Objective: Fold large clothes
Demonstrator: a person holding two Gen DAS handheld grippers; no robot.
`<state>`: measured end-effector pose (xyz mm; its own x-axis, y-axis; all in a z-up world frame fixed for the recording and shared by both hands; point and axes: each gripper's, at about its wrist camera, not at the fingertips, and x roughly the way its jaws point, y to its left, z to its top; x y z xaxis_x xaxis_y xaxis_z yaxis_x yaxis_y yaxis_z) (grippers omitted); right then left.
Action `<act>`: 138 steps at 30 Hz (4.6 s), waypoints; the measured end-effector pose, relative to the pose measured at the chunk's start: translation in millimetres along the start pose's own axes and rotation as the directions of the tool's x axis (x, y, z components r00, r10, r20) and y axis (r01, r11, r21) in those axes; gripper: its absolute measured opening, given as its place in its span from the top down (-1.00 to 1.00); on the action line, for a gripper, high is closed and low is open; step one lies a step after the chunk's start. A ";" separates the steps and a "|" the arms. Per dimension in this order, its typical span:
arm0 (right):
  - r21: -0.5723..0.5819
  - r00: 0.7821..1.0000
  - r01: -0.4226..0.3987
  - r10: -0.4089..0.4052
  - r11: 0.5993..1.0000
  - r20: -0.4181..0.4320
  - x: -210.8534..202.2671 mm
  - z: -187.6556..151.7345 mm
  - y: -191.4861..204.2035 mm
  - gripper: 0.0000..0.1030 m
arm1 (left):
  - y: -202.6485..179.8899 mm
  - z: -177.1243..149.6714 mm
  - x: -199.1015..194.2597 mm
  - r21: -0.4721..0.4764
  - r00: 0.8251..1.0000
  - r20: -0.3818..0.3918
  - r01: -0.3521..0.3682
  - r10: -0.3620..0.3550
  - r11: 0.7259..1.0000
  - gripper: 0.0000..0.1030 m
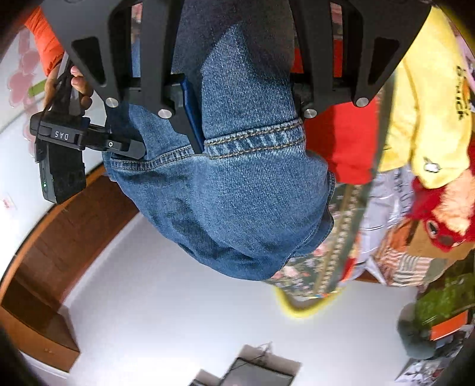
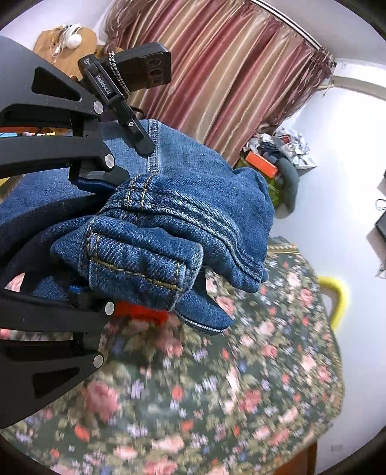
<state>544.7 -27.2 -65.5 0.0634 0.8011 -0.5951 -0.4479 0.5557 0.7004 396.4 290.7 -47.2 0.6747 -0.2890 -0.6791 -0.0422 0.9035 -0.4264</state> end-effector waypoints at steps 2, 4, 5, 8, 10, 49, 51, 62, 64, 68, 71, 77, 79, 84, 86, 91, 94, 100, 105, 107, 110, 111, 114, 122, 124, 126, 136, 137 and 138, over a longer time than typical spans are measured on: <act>0.010 1.000 -0.011 0.012 1.000 -0.023 22.4 0.9 -1.1 0.19 | 20.0 0.1 4.4 -0.018 1.000 -0.010 -0.022 0.022 1.000 0.15; 0.008 0.999 -0.024 0.025 1.000 -0.034 42.6 1.1 -3.2 0.19 | 43.6 -0.8 12.1 -0.045 0.999 -0.020 -0.035 0.035 0.998 0.15; 0.009 0.999 -0.030 0.031 0.999 -0.038 51.3 0.8 -5.3 0.19 | 54.4 0.4 17.4 -0.057 0.999 -0.023 -0.038 0.037 0.998 0.15; 0.032 0.998 -0.037 0.039 0.999 -0.053 80.3 0.0 -17.2 0.19 | 82.5 -1.3 32.3 -0.103 0.998 -0.031 -0.054 0.051 0.993 0.15; 0.048 0.997 -0.029 0.032 0.998 -0.066 94.2 -2.9 -26.1 0.19 | 93.4 -4.2 43.8 -0.125 0.997 -0.044 -0.065 0.060 0.990 0.15; -0.071 0.934 0.340 -0.346 0.938 -0.091 44.6 -108.6 -76.5 -0.46 | 75.3 -114.6 5.1 0.041 0.868 0.028 -0.496 0.495 0.867 -0.93; -0.068 0.935 0.346 -0.350 0.936 -0.064 29.3 -108.3 -71.8 -0.46 | 70.3 -118.0 0.8 0.050 0.849 0.012 -0.527 0.527 0.848 -0.93; -0.156 0.965 0.232 -0.208 0.960 0.157 -61.6 -113.7 22.9 -0.46 | -18.0 -130.0 -60.6 0.173 0.834 0.171 -0.549 0.524 0.818 -0.92; -0.195 0.960 0.224 -0.182 0.955 0.210 -76.4 -117.1 42.9 -0.46 | -41.8 -130.1 -85.9 0.168 0.845 0.239 -0.521 0.478 0.837 -0.92; -0.297 0.930 0.239 -0.129 0.925 0.345 -117.0 -136.1 92.5 -0.46 | -83.3 -132.9 -132.3 0.175 0.845 0.363 -0.476 0.393 0.862 -0.92; -0.366 0.896 0.253 -0.074 0.896 0.437 -145.7 -155.0 123.1 -0.46 | -114.2 -143.8 -167.5 0.184 0.816 0.466 -0.467 0.342 0.865 -0.92; -0.415 0.825 0.270 0.013 0.869 0.565 -188.6 -193.1 159.0 -0.47 | -157.9 -178.3 -222.7 0.178 0.732 0.633 -0.455 0.252 0.872 -0.93; -0.415 0.804 0.286 0.019 0.864 0.594 -195.9 -204.4 166.3 -0.47 | -170.3 -192.3 -235.5 0.185 0.704 0.672 -0.460 0.229 0.869 -0.93; -0.420 0.751 0.365 0.004 0.831 0.660 -203.9 -231.1 179.8 -0.47 | -184.0 -219.3 -252.3 0.178 0.659 0.722 -0.471 0.210 0.864 -0.93; -0.418 0.742 0.379 -0.001 0.825 0.671 -203.5 -238.0 182.9 -0.54 | -186.5 -227.8 -255.9 0.182 0.657 0.727 -0.467 0.201 0.865 -0.93; -0.392 0.709 0.440 -0.044 0.808 0.703 -197.9 -241.9 181.6 -0.96 | -186.3 -243.4 -259.2 0.153 0.625 0.754 -0.466 0.201 0.872 -0.99; -0.374 0.706 0.456 -0.073 0.807 0.704 -193.8 -240.5 179.3 -1.00 | -184.4 -244.9 -257.3 0.147 0.639 0.739 -0.461 0.212 0.875 -0.99; -0.360 0.713 0.472 -0.108 0.805 0.693 -193.4 -242.7 177.1 -1.00 | -179.5 -248.0 -253.7 0.123 0.651 0.721 -0.457 0.237 0.881 -0.99; -0.361 0.716 0.466 -0.104 0.808 0.690 -195.4 -244.8 174.3 -1.00 | -176.2 -249.1 -250.7 0.114 0.660 0.711 -0.450 0.244 0.886 -0.99; -0.359 0.716 0.462 -0.103 0.810 0.690 -196.4 -243.2 174.2 -1.00 | -175.4 -248.5 -249.2 0.113 0.662 0.707 -0.452 0.248 0.885 -0.99; -0.360 0.719 0.460 -0.103 0.811 0.687 -195.3 -245.0 174.4 -1.00 | -174.3 -248.6 -246.7 0.113 0.665 0.703 -0.454 0.252 0.884 -0.99; -0.359 0.718 0.461 -0.104 0.811 0.688 -194.9 -245.8 173.2 -1.00 | -173.7 -248.3 -246.3 0.112 0.664 0.703 -0.455 0.254 0.883 -0.99; -0.360 0.720 0.462 -0.106 0.811 0.686 -194.0 -246.2 173.1 -1.00 | -172.7 -248.4 -244.9 0.111 0.667 0.700 -0.453 0.254 0.885 -0.99; -0.363 0.721 0.468 -0.111 0.806 0.684 -190.7 -247.6 174.8 -1.00 | -170.3 -246.2 -239.2 0.111 0.675 0.690 -0.455 0.261 0.883 -0.99; -0.366 0.726 0.466 -0.111 0.805 0.679 -189.9 -247.2 175.0 -1.00 | -170.3 -245.0 -237.6 0.115 0.678 0.687 -0.457 0.262 0.882 -0.99; -0.367 0.727 0.467 -0.112 0.804 0.678 -188.8 -247.6 175.1 -1.00 | -169.9 -244.8 -237.0 0.117 0.678 0.687 -0.457 0.261 0.882 -0.99; -0.366 0.730 0.466 -0.116 0.805 0.674 -189.1 -247.6 175.5 -1.00 | -168.6 -245.0 -234.7 0.119 0.685 0.681 -0.450 0.257 0.885 -0.99; -0.367 0.730 0.467 -0.116 0.805 0.673 -188.5 -247.5 174.9 -1.00 | -168.4 -245.0 -234.2 0.118 0.686 0.681 -0.450 0.257 0.885 -0.99; -0.366 0.730 0.467 -0.117 0.805 0.673 -188.3 -247.6 174.9 -1.00 | -168.2 -244.7 -233.8 0.118 0.686 0.680 -0.450 0.258 0.885 -0.99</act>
<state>233.7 -135.9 71.5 0.6990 0.6695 -0.2515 -0.6576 0.7399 0.1420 65.4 128.8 37.1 0.9533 0.2499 -0.1698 -0.2539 0.9672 -0.0020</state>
